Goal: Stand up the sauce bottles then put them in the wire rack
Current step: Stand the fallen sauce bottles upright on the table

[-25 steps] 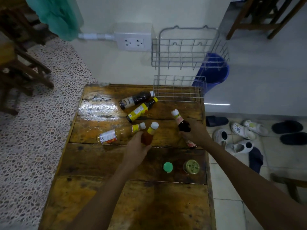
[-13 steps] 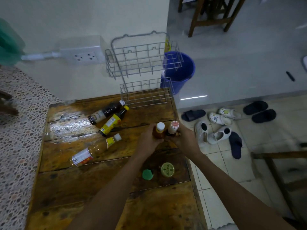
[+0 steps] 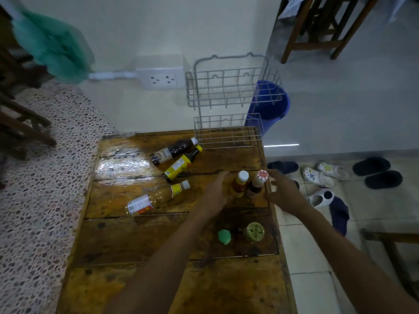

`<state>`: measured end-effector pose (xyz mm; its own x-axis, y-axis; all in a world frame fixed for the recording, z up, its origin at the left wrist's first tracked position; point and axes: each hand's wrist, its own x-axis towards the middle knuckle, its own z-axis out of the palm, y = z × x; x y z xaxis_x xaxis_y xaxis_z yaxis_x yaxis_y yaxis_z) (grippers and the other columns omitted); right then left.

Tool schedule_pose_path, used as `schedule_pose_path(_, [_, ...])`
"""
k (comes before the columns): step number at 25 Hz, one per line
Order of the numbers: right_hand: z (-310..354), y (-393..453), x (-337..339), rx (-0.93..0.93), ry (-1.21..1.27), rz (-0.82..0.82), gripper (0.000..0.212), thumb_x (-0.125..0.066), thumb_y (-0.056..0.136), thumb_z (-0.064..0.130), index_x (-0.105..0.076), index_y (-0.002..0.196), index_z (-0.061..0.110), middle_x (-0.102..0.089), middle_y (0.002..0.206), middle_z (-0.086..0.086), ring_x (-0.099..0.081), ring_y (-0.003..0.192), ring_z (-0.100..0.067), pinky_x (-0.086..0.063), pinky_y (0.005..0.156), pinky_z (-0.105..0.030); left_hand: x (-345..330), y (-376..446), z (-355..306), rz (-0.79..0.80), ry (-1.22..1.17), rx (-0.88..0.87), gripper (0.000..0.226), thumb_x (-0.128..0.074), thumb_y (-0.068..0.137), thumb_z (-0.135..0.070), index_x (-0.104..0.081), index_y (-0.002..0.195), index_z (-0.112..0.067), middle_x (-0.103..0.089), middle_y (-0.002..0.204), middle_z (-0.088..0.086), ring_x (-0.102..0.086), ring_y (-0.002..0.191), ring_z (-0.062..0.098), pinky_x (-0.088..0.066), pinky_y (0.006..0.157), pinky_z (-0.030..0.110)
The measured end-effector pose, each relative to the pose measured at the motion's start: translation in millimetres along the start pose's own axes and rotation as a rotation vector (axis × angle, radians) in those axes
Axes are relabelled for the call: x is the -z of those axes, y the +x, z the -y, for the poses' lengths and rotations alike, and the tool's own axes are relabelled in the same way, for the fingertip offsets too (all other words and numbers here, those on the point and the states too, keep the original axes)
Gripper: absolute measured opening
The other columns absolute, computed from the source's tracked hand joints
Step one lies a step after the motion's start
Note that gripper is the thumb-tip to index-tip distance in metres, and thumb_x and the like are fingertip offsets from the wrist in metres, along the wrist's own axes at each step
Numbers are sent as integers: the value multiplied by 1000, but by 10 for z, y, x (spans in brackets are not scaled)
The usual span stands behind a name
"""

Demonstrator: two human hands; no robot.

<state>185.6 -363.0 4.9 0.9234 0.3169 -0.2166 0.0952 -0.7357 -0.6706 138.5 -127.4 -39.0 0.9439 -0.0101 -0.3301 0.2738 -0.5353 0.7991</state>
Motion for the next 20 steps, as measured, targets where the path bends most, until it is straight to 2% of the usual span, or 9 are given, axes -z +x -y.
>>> schedule_pose_path(2, [126,43,317,-71,-63,-31,51,-78,84,11,-55,129,8,-63,115,-6,-65,101,-25,-42,71,-21,314,-102,170,-59,38,29,68,-73,93,-11,-41,152,-24,-48,155,4,-47,141,22,-48,110,43])
schedule_pose_path(4, [407,148,581,-110,-52,-134,47,-74,87,9,-53,128,6,-61,115,-7,-65,93,-19,-45,68,-23,691,-170,376,-175,36,61,61,-72,94,-13,-45,149,-18,-51,150,7,-51,137,24,-50,106,43])
schedule_pose_path(6, [815,294,687,-78,-35,-245,44,-72,89,12,-53,128,7,-63,121,-7,-65,96,-20,-52,77,-30,1051,-181,565,-275,83,84,54,-72,96,-17,-49,145,-15,-55,143,11,-56,129,28,-52,101,45])
schedule_pose_path(7, [1038,366,663,-43,-38,-288,41,-71,90,16,-54,126,8,-63,118,-4,-64,95,-19,-51,78,-28,1225,-157,652,-303,120,93,52,-72,96,-18,-50,143,-15,-57,140,11,-57,125,28,-53,98,46])
schedule_pose_path(10, [1601,551,314,66,-43,-301,34,-70,90,22,-56,120,13,-61,104,5,-61,89,-12,-41,67,-14,1623,33,833,-316,168,99,47,-73,94,-18,-55,137,-14,-59,133,14,-60,117,32,-55,91,47])
schedule_pose_path(13, [1931,843,-389,85,-48,-175,31,-70,90,27,-58,115,13,-63,98,4,-61,86,-13,-42,61,-17,1874,346,956,-292,242,55,42,-73,93,-20,-58,132,-13,-61,128,16,-61,110,36,-52,82,42])
schedule_pose_path(16, [1955,1187,-1212,-122,41,-10,45,-68,92,34,-55,126,6,-65,109,-6,-62,94,-19,-43,61,-23,1982,712,1053,-213,372,14,45,-66,97,-25,-57,139,-14,-56,139,14,-54,124,37,-48,96,44])
schedule_pose_path(19, [1894,1494,-1864,-448,218,8,67,-65,94,40,-39,145,5,-60,131,-12,-62,114,-31,-54,83,-37,2001,1087,1151,-87,444,83,52,-56,101,-33,-46,149,-18,-48,153,12,-43,139,38,-37,113,54])
schedule_pose_path(20, [1882,1587,-2005,-545,288,-13,70,-66,94,42,-35,146,5,-59,132,-13,-64,111,-32,-57,82,-39,1992,1164,1187,-53,467,103,54,-55,102,-36,-43,151,-18,-47,154,12,-42,140,39,-35,114,55])
